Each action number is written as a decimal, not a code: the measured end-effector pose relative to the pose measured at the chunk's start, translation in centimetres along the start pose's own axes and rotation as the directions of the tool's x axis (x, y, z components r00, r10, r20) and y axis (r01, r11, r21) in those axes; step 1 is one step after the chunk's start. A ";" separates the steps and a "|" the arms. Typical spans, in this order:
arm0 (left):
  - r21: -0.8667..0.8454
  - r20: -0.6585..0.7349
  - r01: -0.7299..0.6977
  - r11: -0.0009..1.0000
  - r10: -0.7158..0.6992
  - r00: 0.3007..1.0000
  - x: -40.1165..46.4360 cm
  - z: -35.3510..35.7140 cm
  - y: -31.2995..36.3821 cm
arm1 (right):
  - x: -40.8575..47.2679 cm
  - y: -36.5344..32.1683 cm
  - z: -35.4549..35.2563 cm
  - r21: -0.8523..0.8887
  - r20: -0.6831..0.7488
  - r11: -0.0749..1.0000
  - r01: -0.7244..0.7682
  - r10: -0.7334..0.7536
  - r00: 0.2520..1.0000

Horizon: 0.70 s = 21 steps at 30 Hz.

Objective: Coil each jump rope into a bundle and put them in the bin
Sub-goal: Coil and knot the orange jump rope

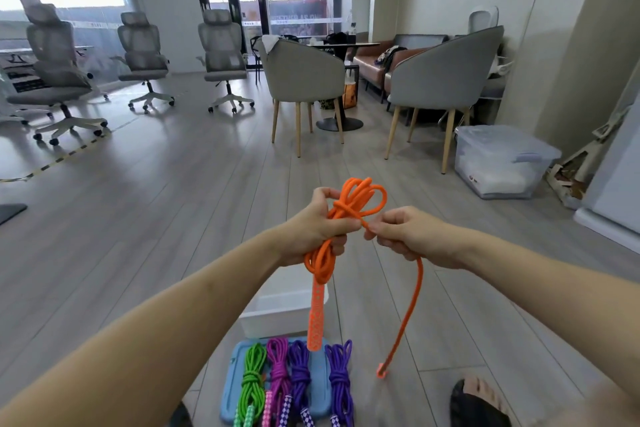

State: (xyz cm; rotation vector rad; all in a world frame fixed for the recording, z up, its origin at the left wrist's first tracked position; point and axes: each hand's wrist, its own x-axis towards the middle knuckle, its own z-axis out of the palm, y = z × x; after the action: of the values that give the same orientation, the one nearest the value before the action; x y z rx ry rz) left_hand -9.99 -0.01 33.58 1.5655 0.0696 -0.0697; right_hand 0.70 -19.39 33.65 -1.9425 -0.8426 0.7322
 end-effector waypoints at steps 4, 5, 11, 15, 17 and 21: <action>0.002 0.042 -0.031 1.000 0.031 0.999 -0.6 1.2 0.8 | 0.7 0.7 -0.5 0.049 0.142 0.999 0.012 -0.019 0.990; -0.001 0.033 -0.032 0.999 0.032 0.999 -0.8 1.5 1.0 | 0.9 0.8 -0.7 0.076 0.191 0.997 0.001 -0.016 0.981; 0.100 0.180 0.088 0.991 -0.105 0.978 -2.2 1.6 1.5 | 2.3 1.2 -1.9 -0.095 0.369 0.995 -0.019 0.053 0.928; 0.371 0.214 0.242 0.896 -0.337 0.917 -2.6 2.9 0.0 | 2.9 1.2 -1.9 -0.423 0.291 0.906 0.008 0.128 0.948; 0.455 0.164 0.299 0.839 -0.409 0.898 -2.5 3.5 -1.6 | 3.4 0.9 -0.6 -0.509 0.223 0.860 0.019 0.111 0.968; 0.504 0.023 0.380 0.776 -0.452 0.892 -1.4 3.8 -5.1 | 3.8 0.4 3.1 -0.558 0.121 0.829 0.046 0.027 0.992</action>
State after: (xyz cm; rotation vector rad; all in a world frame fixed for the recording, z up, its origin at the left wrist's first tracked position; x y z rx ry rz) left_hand -11.82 -3.80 28.60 2.0249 0.3090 -0.5954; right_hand 0.71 -15.11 31.28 -2.4247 -1.2521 0.6480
